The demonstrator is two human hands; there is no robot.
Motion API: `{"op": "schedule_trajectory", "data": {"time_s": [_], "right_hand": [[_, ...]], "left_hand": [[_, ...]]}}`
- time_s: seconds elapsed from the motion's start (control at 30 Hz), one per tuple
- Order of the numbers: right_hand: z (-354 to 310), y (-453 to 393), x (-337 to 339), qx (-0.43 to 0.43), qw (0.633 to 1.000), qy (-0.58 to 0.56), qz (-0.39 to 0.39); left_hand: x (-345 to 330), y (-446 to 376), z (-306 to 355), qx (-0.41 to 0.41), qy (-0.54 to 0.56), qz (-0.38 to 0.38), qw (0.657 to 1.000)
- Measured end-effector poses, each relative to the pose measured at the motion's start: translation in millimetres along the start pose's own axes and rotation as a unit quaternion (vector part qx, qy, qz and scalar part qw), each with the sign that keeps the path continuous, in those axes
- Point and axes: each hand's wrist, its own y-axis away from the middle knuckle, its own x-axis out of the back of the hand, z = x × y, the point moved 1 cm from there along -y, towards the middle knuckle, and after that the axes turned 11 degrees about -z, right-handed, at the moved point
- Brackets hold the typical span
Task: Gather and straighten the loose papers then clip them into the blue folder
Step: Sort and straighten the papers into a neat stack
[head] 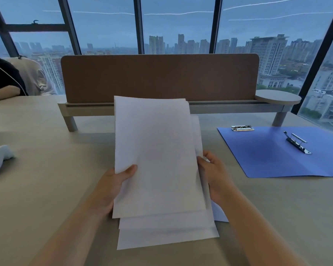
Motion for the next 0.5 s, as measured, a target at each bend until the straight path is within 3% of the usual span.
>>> {"op": "schedule_trajectory", "data": {"time_s": [0.17,0.33,0.5], "right_hand": [[-2.0,1.3,-0.3,-0.024,0.993,-0.106,-0.051],[0.4,0.4,1.3,-0.046,0.986,-0.140,-0.075],[2.7,-0.5,0.5,-0.052,0.982,-0.150,-0.098]], "left_hand": [[-1.4,1.2,0.4,0.020,-0.010,-0.020,1.000],[-2.5,2.4,-0.3,0.014,-0.042,-0.039,0.998],[-1.6,-1.7,-2.4,-0.019,-0.117,-0.011,0.993]]}}
